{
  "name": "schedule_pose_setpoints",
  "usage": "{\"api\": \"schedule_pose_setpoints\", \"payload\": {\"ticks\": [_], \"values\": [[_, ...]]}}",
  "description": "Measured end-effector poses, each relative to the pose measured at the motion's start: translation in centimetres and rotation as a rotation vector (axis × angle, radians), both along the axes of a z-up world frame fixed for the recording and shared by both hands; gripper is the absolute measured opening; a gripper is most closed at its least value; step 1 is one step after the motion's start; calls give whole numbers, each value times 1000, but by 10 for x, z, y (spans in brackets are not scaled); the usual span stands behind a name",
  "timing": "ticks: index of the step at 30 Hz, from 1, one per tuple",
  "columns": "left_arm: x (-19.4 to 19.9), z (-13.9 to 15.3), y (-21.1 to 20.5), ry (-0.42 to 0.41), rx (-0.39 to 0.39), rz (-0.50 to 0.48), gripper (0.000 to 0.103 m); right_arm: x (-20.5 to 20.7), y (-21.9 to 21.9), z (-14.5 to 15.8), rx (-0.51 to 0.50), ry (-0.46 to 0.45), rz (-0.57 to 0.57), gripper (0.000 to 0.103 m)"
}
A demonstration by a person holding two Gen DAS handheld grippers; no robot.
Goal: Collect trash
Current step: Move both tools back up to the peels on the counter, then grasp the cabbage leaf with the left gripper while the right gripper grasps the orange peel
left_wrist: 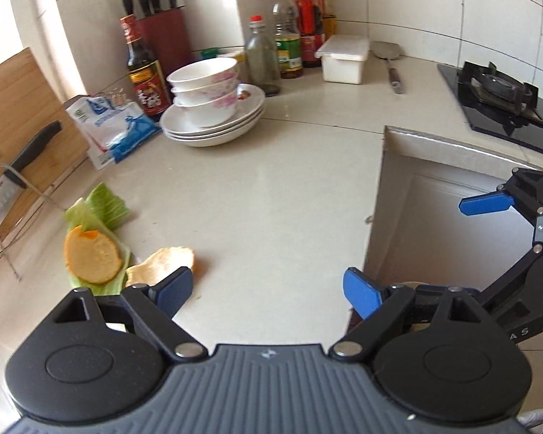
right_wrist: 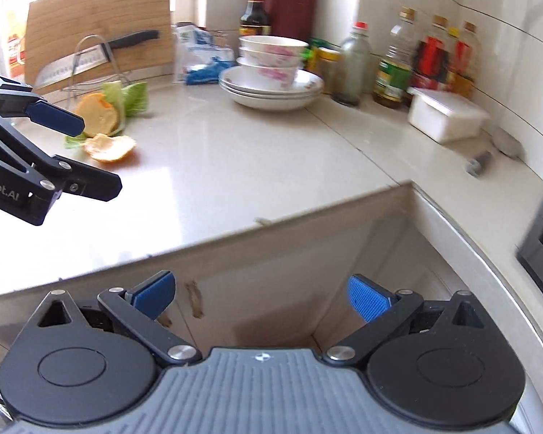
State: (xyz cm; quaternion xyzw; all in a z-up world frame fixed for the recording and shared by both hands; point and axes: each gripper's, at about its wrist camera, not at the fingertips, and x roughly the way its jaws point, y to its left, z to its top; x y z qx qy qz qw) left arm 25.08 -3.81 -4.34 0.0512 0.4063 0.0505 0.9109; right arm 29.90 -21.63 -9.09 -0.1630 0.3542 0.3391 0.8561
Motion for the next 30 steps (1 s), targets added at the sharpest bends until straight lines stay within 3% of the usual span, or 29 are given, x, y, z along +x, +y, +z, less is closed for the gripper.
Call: {"api": "schedule_pose_setpoints", "payload": {"ticks": [13,30], "values": [[-32,-1,94,-4,3,189,90,3,116,-15,-7,33,190,103],[-19,-5,148,-6,24,209,90,23,195,-34,-15,59,304,103]]}}
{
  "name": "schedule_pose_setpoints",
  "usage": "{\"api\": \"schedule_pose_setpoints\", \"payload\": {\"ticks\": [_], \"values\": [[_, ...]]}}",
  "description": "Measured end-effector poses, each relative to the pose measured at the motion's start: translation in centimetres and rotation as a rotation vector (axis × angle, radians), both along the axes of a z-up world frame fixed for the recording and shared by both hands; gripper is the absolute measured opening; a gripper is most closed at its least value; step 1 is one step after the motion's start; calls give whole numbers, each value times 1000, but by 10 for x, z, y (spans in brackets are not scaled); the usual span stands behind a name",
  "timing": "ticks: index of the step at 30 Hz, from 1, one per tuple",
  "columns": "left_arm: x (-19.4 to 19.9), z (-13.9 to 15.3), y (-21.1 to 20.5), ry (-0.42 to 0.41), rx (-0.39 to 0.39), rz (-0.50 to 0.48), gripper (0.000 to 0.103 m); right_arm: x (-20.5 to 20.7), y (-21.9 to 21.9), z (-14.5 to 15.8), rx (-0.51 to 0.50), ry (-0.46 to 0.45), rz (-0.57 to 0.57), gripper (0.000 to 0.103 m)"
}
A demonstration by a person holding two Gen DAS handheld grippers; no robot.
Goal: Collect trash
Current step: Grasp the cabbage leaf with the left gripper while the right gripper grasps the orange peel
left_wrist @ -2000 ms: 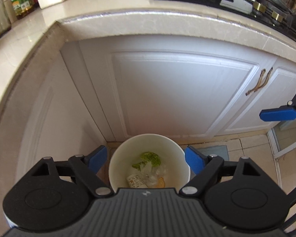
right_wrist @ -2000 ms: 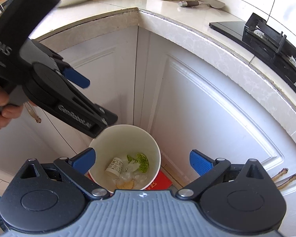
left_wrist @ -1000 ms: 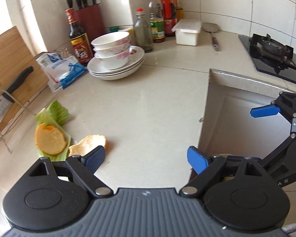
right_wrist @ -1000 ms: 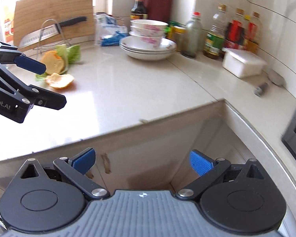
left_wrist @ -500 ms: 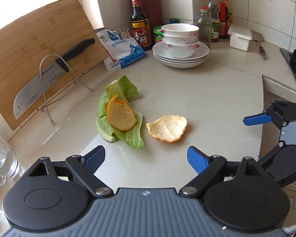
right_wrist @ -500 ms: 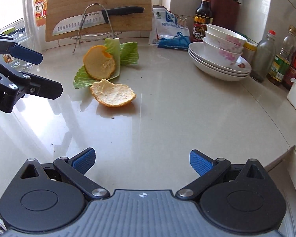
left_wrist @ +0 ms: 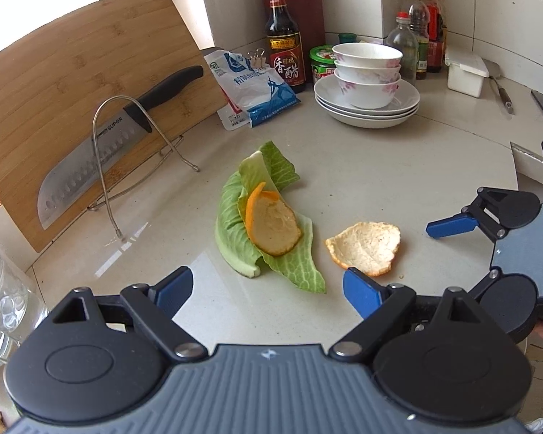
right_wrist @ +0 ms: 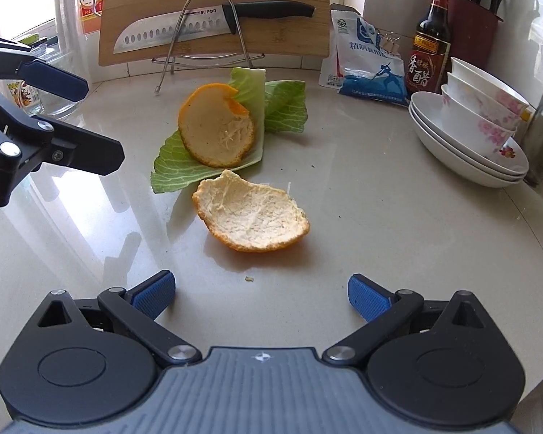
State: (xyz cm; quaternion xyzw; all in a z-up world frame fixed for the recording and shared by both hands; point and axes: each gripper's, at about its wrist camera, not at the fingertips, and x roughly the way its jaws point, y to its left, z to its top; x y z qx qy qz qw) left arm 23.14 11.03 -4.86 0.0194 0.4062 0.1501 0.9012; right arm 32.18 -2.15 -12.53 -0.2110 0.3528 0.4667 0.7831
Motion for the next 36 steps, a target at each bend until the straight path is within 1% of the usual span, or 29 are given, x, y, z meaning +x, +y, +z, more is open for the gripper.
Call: {"api": "schedule_pose_setpoints", "payload": {"ticks": [2,7,12,14,15,17,19,20,22,24,26,27,28,32,36], "values": [[6,1,6,-8,-4,-10,90,4,5,-1,2,12,1,103],[28,6,21,-26,17,-56,90,11,13,-1,-10,21,-27,103],[55,3,43,-41,-1,-93,90,11,14,-3,9,10,-29,103],[67,0,52,-36,-13,-110,89,14,19,-3,0,16,-32,103],[73,-2,55,-35,-20,-119,86,14,21,-2,-2,17,-33,103],[85,-7,61,-23,-23,-138,78,14,24,-3,1,17,-33,103],[96,-10,64,-7,-32,-155,60,13,25,-3,9,17,-28,103],[101,-11,66,-1,-38,-166,56,13,25,-3,13,19,-28,103],[108,-12,69,-1,-37,-177,43,12,23,-2,27,26,-28,102],[111,-13,69,2,-25,-210,38,12,21,-1,36,25,-33,98],[115,-13,69,12,-21,-233,31,13,19,0,49,24,-39,93],[116,-14,69,22,-27,-244,25,14,18,0,53,23,-43,88],[117,-14,69,24,-34,-248,22,15,18,1,55,26,-44,86],[116,-12,66,30,-32,-302,22,17,20,1,60,24,-39,85],[121,-17,69,61,-35,-327,21,13,25,-2,47,-15,-23,85]]}}
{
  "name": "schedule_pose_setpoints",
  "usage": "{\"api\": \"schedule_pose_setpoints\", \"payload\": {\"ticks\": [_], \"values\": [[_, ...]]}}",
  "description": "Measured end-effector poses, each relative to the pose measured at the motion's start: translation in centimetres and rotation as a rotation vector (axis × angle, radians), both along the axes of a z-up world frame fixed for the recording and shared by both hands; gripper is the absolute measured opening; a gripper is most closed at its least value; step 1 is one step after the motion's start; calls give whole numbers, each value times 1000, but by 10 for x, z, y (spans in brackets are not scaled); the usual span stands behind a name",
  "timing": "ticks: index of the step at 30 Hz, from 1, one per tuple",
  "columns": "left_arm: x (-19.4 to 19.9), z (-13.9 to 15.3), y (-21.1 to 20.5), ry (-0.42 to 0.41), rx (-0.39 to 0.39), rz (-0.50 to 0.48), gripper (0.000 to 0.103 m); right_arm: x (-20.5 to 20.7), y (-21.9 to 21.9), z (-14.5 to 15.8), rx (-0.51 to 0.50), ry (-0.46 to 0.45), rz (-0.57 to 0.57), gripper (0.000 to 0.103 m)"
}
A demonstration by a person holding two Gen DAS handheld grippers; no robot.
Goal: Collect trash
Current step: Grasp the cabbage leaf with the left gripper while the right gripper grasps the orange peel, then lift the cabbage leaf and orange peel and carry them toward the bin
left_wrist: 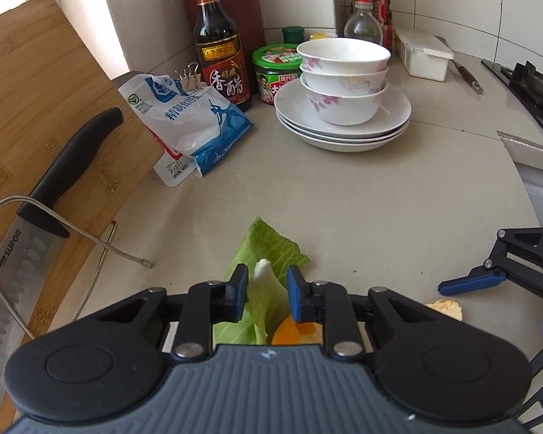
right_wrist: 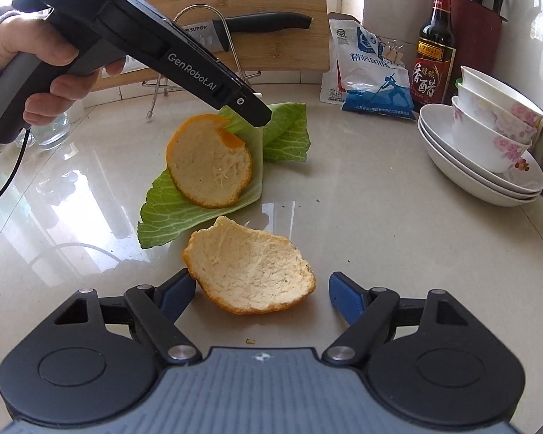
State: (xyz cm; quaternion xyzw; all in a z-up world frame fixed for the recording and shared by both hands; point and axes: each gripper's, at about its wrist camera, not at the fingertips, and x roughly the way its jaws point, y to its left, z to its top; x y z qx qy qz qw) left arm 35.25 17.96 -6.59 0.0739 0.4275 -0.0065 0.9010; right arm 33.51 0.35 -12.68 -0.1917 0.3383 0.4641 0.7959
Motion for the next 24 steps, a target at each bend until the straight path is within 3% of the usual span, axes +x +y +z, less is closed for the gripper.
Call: {"api": "schedule_pose_setpoints", "payload": {"ticks": [2,4,10,24], "values": [[2,-4,3,20,-3,-9,14,-1,2,0,4,-3,1,84],[0,-4,5,24,-19,-30,10,-2,2,1,8,-6,5,74],[-4,6,4,28,-12,-48,5,0,-4,8,19,0,-5,58],[-26,52,-5,-58,48,-4,4,-17,-17,38,52,-48,21,55]]}}
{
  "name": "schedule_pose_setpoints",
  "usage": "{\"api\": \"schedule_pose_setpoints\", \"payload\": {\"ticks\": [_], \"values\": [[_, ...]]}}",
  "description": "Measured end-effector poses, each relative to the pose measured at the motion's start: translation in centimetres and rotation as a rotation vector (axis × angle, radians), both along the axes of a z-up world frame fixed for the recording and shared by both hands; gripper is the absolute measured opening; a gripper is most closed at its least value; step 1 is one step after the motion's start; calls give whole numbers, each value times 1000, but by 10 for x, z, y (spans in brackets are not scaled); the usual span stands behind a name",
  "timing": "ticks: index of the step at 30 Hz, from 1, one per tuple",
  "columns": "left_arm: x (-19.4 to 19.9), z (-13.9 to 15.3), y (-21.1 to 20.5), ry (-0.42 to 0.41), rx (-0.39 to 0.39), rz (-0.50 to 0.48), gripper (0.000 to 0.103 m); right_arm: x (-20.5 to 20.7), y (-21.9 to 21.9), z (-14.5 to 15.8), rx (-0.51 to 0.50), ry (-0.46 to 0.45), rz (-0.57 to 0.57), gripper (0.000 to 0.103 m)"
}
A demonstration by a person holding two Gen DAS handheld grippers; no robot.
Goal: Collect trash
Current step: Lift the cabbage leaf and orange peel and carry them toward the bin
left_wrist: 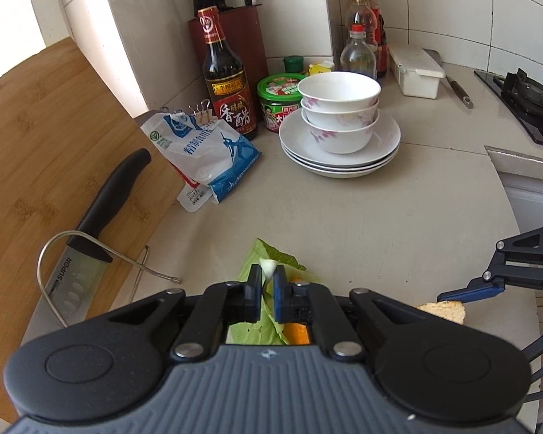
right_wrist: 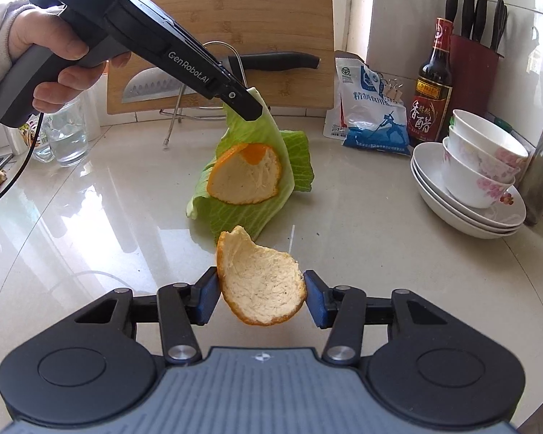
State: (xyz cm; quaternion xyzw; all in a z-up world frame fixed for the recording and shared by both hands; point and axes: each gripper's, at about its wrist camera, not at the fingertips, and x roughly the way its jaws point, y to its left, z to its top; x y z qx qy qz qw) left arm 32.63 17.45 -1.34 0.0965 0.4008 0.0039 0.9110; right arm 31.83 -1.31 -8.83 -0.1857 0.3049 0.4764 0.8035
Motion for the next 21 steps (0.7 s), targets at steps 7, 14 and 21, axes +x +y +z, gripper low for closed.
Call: {"api": "schedule_pose_setpoints", "payload": {"ticks": [7,14,21], "values": [[-9,25,-5,-60,42,30,4,-7,-10,12,13,-22,8,55],[-19,34,-16,-92,84,53,3,-17,-20,18,17,-40,14,55],[-29,46,-13,-141,91,108,3,-26,-29,21,13,-50,21,55]]}}
